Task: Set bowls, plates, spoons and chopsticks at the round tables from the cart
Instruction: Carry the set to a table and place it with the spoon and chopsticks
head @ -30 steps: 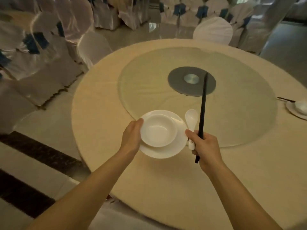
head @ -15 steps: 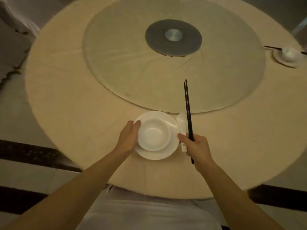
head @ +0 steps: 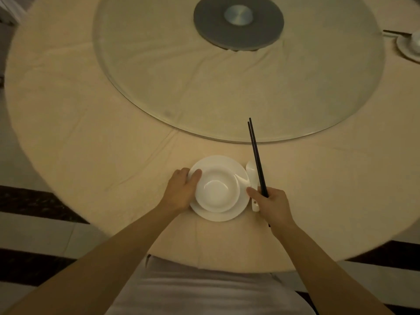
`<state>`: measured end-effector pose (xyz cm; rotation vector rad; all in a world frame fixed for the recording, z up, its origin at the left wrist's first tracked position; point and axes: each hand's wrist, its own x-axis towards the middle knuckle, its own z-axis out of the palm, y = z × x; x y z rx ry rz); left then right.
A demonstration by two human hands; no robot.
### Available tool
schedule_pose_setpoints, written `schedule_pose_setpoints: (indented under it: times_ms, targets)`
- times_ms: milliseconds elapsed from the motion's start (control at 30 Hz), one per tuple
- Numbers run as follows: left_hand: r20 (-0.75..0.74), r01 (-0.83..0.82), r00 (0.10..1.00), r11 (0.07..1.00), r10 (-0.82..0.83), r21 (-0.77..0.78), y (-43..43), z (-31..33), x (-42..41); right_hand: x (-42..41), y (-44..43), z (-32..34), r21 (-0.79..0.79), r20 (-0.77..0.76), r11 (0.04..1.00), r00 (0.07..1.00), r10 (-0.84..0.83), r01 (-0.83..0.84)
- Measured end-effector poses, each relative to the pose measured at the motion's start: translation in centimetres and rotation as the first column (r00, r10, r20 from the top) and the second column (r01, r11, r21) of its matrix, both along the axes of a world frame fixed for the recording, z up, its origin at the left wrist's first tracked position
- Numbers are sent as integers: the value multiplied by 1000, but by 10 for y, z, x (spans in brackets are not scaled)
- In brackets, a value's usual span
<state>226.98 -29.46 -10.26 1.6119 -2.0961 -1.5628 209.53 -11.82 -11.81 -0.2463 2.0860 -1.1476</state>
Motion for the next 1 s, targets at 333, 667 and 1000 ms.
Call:
schedule_pose_setpoints:
  times_ms: [333,667,1000]
  targets:
    - [100,44,995,980,-25,-195,3,-3,-1,-2,1,0,40,-96,999,995,37,-34]
    - [-23,-98,995,978,95,-185,-5,14,15,-21,13,61,-122,-46,982,989,139,-143]
    - [-127,-168,976,984,175,67,-2,18,26,-11,-9,71,-153,178,975,966,186,-160]
